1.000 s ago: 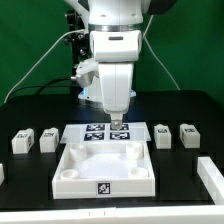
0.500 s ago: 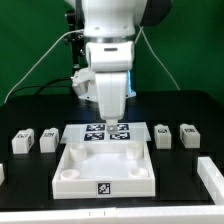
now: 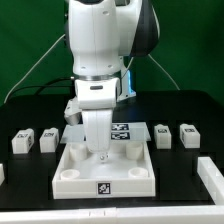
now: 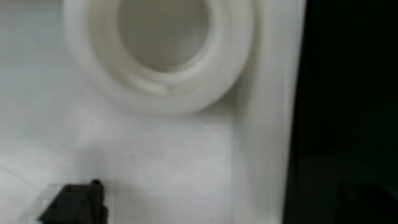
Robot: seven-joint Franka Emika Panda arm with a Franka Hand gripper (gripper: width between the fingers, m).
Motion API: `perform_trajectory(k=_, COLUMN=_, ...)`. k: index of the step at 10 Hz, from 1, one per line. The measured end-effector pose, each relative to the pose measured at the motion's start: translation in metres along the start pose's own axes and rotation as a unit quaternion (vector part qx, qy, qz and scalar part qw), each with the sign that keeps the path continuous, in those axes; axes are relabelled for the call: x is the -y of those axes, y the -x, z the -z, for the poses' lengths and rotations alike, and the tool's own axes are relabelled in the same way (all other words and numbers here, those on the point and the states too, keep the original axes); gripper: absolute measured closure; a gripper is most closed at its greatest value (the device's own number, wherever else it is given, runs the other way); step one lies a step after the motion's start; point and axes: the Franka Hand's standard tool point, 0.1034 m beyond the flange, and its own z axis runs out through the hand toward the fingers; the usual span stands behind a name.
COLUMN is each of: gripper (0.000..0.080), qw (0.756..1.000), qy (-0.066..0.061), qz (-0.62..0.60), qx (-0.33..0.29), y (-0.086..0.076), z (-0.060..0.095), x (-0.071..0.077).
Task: Assemble one leg
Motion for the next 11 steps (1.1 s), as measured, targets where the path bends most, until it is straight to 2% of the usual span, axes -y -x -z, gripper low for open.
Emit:
perform_trajectory(k=1, gripper=0.0318, qw=1.0, qy=-0.001, qz=0.0, qx=0.0, y=0.0002, z=-0.0008, x=0.0006)
perform_trajectory(k=2, gripper=0.0318, qw=1.0, qy=-0.001, qz=-0.001, qx=0.0, y=0.0004, z=-0.0011, x=0.0007)
perform_trajectory(k=3, gripper=0.0498, qw=1.0, qy=-0.001, qz=-0.001, qx=0.0, y=0.0005, z=-0.0011, x=0.0008)
perform_trajectory(k=4, gripper=0.0498, qw=1.0, qy=-0.001, qz=-0.001, qx=0.0, y=0.0006, z=-0.0012, x=0.0009)
perform_trajectory(k=5, gripper=0.0693, qw=1.0, qy=-0.001, qz=-0.001, qx=0.0, y=0.0006, z=-0.0012, x=0.001)
perform_trajectory(k=6, gripper=0.0739, qw=1.0, qy=0.001, qz=-0.001, qx=0.0, y=0.0006, z=-0.0003, x=-0.0003)
perform_trajectory(k=11, gripper=0.0739, qw=1.0, qy=0.003, qz=-0.001, qx=0.0, y=0.0006, z=-0.0001, x=-0.0009)
